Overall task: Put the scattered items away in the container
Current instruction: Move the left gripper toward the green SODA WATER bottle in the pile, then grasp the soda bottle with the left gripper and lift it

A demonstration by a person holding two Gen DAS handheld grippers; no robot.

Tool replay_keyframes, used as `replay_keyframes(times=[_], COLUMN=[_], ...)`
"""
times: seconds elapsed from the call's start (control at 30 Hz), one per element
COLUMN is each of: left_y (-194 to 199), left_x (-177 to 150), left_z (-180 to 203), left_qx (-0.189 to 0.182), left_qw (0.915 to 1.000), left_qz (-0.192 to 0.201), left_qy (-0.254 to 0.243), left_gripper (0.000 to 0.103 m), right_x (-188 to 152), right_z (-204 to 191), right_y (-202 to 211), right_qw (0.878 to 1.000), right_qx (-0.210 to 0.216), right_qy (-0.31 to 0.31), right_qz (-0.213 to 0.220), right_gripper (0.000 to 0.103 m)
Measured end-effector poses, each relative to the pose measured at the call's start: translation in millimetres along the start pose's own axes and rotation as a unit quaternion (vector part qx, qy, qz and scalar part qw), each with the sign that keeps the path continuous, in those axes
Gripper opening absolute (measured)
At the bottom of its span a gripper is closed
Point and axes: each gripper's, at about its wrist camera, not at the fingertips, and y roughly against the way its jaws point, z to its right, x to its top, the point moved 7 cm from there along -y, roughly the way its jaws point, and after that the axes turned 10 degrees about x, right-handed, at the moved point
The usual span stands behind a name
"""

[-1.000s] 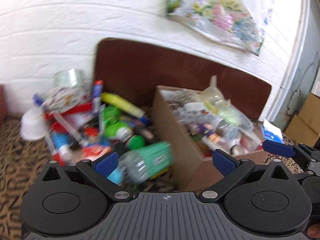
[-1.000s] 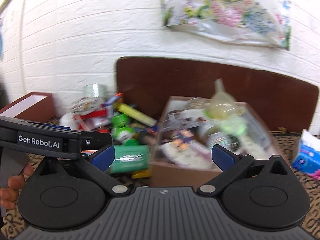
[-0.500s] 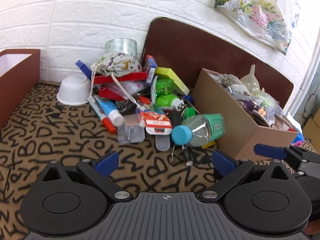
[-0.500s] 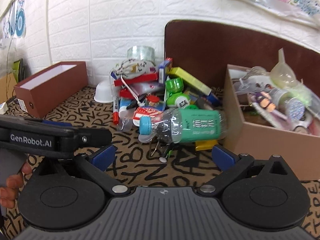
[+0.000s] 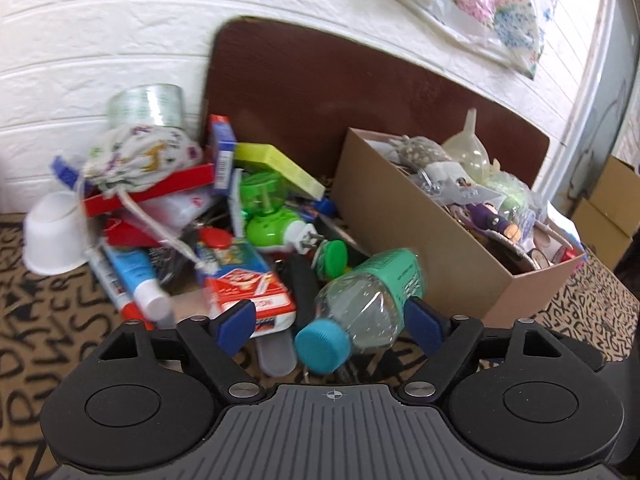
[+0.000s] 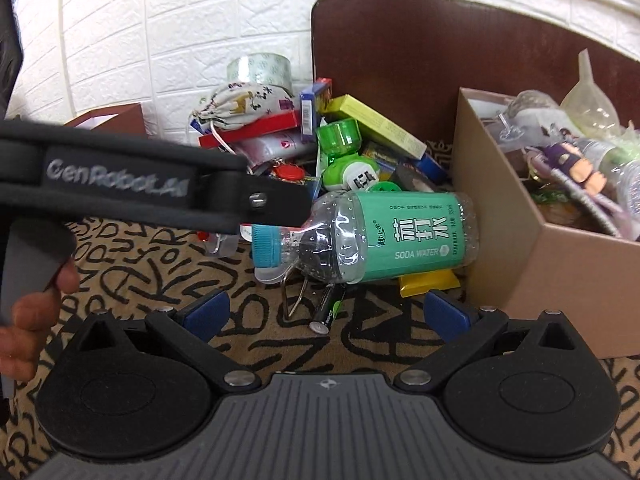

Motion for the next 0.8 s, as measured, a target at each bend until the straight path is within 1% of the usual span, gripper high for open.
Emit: replay_keyframes(times=[0.13, 0.2, 0.23, 0.33, 0.4, 0.43, 0.5, 0.53, 0.57, 0.6, 0.73, 0.8], left_y=[-22.0, -29.8, -32.7, -35.9, -36.9, -37.1, -35.3, -33.9, -32.4, -30.3, -12.8, -2.1], left_x=[5.3, 6.5, 6.7, 9.1, 10.1, 9.8, 8.0, 6.8, 5.6, 4.6, -3.6, -10.5], left_z=[2.4, 0.2, -1.6, -4.2, -0.3, 2.6, 7.7, 9.6, 10.9, 11.9, 16.5, 17.8], left_qx=[-0.014, -0.021, -0.027, -0.053, -0.065, -0.063, -0.054, -0.05, -0.049, -0.049, -0.046, -0.04], left_qw=[0.9996, 0.9993, 0.9991, 0.9976, 0.9966, 0.9967, 0.9973, 0.9974, 0.9973, 0.9973, 0.9976, 0.998], left_qz=[-0.022, -0.029, -0.033, -0.042, -0.048, -0.051, -0.049, -0.048, -0.048, -0.049, -0.045, -0.043], left_qy=[-0.011, -0.011, -0.006, 0.016, 0.015, 0.008, -0.011, -0.02, -0.024, -0.025, -0.027, -0.025], left_gripper=[0.086, 0.082, 0.082, 0.073, 0.058, 0.056, 0.052, 0.051, 0.051, 0.051, 0.049, 0.049], right_x=[3.1, 5.0, 6.0, 7.5, 6.2, 5.5, 4.6, 4.2, 4.0, 3.5, -1.4, -5.8], right_z=[6.5, 10.7, 13.6, 22.4, 24.2, 24.2, 24.2, 23.4, 21.6, 18.8, 6.6, -1.5], right_y=[-14.5, -20.2, -21.0, -21.6, -20.2, -19.4, -17.5, -16.7, -16.8, -16.6, -9.5, -0.8], right_qw=[1.0, 1.0, 1.0, 1.0, 1.0, 1.0, 1.0, 1.0, 1.0, 1.0, 1.0, 0.999], right_qx=[0.003, 0.003, 0.001, -0.006, -0.002, -0.001, 0.0, 0.001, 0.004, 0.008, 0.004, 0.009], right_qy=[-0.009, -0.01, -0.01, -0.021, -0.026, -0.024, -0.018, -0.014, -0.01, -0.005, 0.025, 0.043], right_qz=[-0.006, -0.007, -0.004, 0.003, 0.008, 0.007, 0.005, 0.003, 0.0, -0.003, -0.005, -0.005], right_gripper=[0.103, 0.103, 0.103, 0.103, 0.103, 0.103, 0.099, 0.097, 0.094, 0.089, 0.088, 0.086])
